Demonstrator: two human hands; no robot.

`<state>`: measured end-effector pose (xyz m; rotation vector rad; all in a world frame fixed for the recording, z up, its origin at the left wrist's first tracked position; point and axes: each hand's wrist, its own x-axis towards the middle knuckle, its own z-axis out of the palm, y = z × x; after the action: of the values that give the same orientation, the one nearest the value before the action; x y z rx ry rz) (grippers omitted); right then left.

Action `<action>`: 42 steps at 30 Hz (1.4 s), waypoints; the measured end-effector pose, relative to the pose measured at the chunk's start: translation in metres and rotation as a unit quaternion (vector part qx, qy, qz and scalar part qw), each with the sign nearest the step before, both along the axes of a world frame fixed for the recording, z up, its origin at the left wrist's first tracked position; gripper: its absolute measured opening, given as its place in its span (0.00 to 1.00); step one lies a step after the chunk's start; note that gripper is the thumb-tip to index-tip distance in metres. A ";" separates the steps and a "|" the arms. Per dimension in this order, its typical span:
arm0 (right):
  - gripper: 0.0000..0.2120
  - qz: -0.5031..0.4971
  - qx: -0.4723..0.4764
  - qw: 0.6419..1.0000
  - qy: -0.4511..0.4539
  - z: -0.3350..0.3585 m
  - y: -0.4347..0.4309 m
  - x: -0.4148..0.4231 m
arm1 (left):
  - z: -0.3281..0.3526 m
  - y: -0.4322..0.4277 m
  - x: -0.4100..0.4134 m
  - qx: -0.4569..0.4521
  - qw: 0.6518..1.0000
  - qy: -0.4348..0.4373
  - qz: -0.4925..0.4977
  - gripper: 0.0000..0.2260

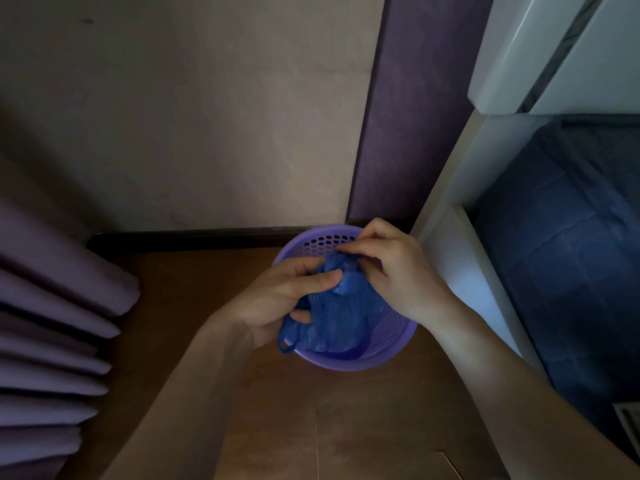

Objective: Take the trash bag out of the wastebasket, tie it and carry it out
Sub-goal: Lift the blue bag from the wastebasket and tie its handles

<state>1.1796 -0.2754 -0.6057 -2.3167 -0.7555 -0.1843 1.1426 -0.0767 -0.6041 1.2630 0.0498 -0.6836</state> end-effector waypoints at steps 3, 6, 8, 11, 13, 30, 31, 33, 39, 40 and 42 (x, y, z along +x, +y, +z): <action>0.15 0.005 0.029 1.000 -0.005 0.010 -0.001 -0.006 | -0.003 0.002 0.003 -0.004 0.999 0.002 0.044 0.16; 0.13 0.045 0.015 0.999 -0.013 0.018 -0.002 -0.012 | -0.004 0.006 0.003 -0.017 0.999 -0.004 0.040 0.15; 0.13 0.040 -0.028 0.998 -0.033 0.015 0.000 -0.011 | -0.003 0.007 0.002 -0.017 0.999 -0.012 0.031 0.15; 0.09 0.029 -0.050 0.997 -0.049 0.013 0.001 -0.009 | 0.003 0.004 0.001 0.011 0.999 -0.026 0.034 0.16; 0.05 0.029 -0.045 0.998 -0.041 0.016 0.000 -0.008 | 0.003 0.004 0.002 0.080 0.992 -0.078 0.053 0.15; 0.18 -0.087 0.299 0.903 0.296 0.015 0.020 -0.008 | -0.010 -0.001 0.012 0.349 0.876 -0.318 0.096 0.13; 0.18 -0.088 0.313 0.896 0.303 0.018 0.018 -0.008 | -0.011 -0.003 0.012 0.350 0.875 -0.320 0.094 0.13; 0.21 -0.087 0.321 0.892 0.306 0.022 0.015 -0.009 | -0.013 -0.004 0.013 0.348 0.875 -0.322 0.095 0.14; 0.21 -0.031 0.262 0.908 0.326 0.018 -0.006 -0.007 | -0.019 -0.004 0.017 0.369 0.863 -0.321 0.122 0.14; 0.17 -0.028 0.270 0.903 0.332 0.016 -0.011 -0.006 | -0.019 -0.003 0.017 0.372 0.863 -0.315 0.129 0.13; 0.10 -0.028 0.316 0.886 0.339 0.015 -0.020 -0.005 | -0.018 -0.003 0.017 0.366 0.869 -0.308 0.125 0.12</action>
<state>1.1746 -0.2953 -0.5905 -1.6009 -0.2103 0.3101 1.1600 -0.0798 -0.6225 2.1188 -0.0612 0.0218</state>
